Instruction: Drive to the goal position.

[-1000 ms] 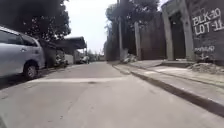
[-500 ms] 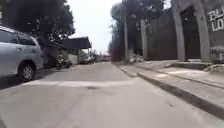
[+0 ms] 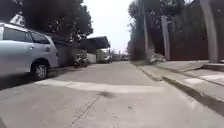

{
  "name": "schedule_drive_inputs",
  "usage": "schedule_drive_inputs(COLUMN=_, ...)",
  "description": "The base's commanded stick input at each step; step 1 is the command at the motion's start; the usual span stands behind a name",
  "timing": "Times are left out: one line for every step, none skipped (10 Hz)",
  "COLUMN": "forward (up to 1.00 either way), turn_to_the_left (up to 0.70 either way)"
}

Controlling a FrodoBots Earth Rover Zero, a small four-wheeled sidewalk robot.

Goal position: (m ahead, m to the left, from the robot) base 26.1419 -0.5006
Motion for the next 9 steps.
schedule_drive_inputs(forward=1.00, turn_to_the_left=0.00)
schedule_drive_inputs(forward=1.00, turn_to_the_left=0.00)
schedule_drive_inputs(forward=1.00, turn_to_the_left=0.00)
schedule_drive_inputs(forward=1.00, turn_to_the_left=0.00)
schedule_drive_inputs(forward=1.00, turn_to_the_left=0.00)
schedule_drive_inputs(forward=1.00, turn_to_the_left=0.00)
schedule_drive_inputs(forward=1.00, turn_to_the_left=-0.22)
schedule_drive_inputs(forward=1.00, turn_to_the_left=-0.40)
schedule_drive_inputs(forward=1.00, turn_to_the_left=-0.18)
